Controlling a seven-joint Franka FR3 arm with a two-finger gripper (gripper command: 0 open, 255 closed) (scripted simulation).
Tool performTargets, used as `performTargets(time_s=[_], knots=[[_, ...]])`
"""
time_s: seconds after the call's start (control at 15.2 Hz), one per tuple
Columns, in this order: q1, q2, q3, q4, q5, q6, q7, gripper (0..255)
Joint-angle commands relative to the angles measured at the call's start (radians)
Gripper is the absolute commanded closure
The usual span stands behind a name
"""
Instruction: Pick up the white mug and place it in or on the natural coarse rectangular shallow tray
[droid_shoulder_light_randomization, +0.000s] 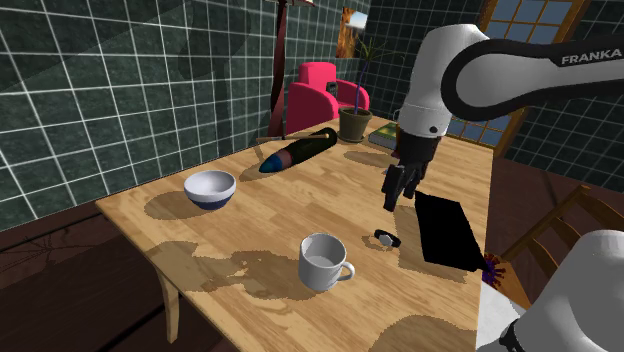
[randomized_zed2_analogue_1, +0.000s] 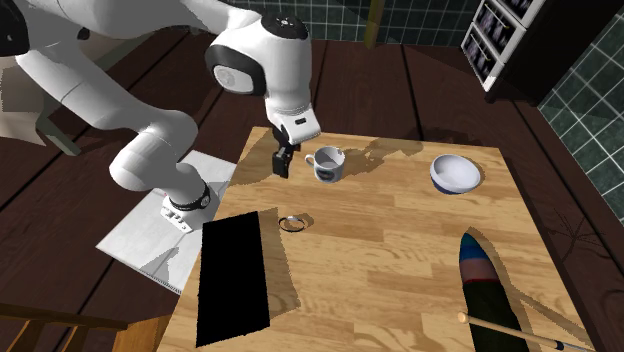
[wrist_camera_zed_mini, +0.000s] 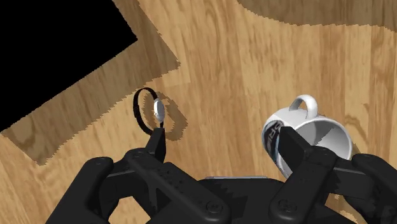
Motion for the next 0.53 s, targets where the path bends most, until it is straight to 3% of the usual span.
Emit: performTargets(time_s=[0.0,0.46], knots=[[0.010,0.049,0.029,-0.005,0.013,0.069,0.025,0],[0.038,0.263,0.137,0.019,0.027,0.301,0.130,0]])
